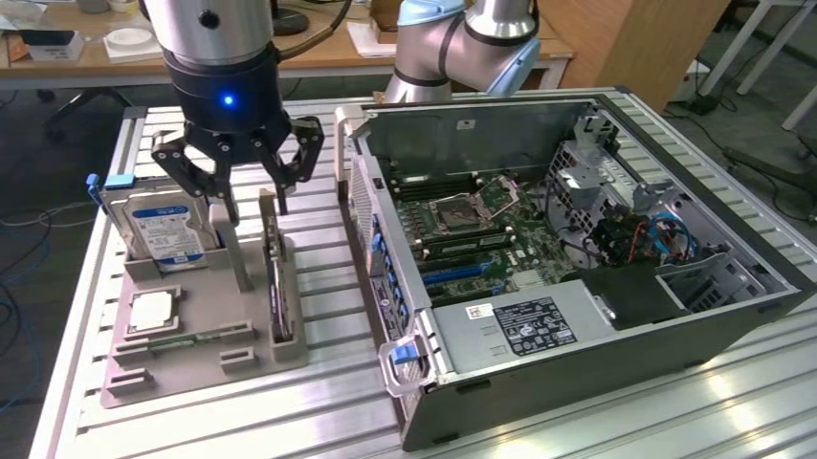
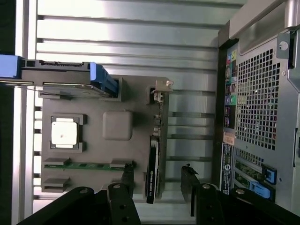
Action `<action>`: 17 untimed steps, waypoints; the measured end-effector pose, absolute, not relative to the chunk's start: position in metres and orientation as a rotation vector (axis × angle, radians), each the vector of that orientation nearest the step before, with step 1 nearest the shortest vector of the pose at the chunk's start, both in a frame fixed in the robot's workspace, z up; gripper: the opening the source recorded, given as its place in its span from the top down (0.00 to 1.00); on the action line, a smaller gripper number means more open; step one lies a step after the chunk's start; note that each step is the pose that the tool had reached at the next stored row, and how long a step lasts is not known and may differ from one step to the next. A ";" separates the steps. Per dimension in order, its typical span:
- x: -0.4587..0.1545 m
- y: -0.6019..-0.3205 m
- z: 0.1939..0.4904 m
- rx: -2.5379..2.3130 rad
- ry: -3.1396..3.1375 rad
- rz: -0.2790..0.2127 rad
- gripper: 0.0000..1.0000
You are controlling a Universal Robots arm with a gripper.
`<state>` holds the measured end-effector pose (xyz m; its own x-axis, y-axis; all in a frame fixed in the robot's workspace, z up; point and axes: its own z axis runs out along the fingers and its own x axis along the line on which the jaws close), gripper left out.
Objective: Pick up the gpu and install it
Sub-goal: 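Pick up the gpu and move the gpu toward the slot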
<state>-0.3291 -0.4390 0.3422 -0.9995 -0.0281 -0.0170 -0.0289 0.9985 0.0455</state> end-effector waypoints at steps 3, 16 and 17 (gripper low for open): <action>-0.328 -0.439 0.341 -0.057 3.124 0.072 0.47; -0.328 -0.439 0.334 -0.058 3.124 0.072 0.47; -0.328 -0.439 0.334 -0.058 3.124 0.072 0.47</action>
<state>-0.3280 -0.4395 0.3337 -0.9992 -0.0369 -0.0170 -0.0376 0.9983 0.0455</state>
